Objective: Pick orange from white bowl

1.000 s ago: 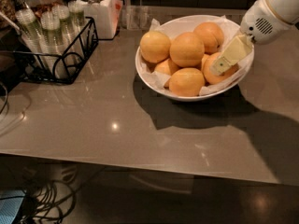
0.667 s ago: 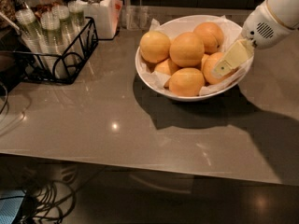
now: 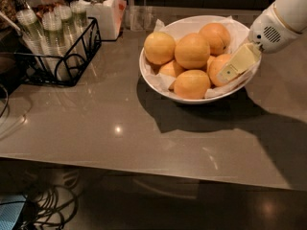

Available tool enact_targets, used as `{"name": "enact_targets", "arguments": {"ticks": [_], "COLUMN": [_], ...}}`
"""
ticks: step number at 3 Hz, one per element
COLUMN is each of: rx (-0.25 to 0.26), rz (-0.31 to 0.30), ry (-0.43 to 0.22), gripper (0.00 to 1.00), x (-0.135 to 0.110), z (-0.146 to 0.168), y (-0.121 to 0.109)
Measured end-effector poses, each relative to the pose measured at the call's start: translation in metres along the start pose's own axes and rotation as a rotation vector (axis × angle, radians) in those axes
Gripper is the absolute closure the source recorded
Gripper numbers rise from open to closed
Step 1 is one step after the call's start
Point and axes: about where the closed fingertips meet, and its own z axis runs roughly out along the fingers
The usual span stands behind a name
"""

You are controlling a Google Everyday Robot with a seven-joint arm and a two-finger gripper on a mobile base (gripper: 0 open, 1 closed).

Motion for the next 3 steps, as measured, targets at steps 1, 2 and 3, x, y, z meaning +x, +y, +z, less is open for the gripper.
{"name": "enact_targets", "arguments": {"ticks": [1, 2, 3], "rx": [-0.081, -0.121, -0.130], "rz": [-0.036, -0.058, -0.070], "ry": [0.040, 0.062, 0.072], "gripper": [0.31, 0.31, 0.50], "x": [-0.001, -0.002, -0.002], "z": [0.024, 0.035, 0.038], "y": [0.027, 0.041, 0.046]}}
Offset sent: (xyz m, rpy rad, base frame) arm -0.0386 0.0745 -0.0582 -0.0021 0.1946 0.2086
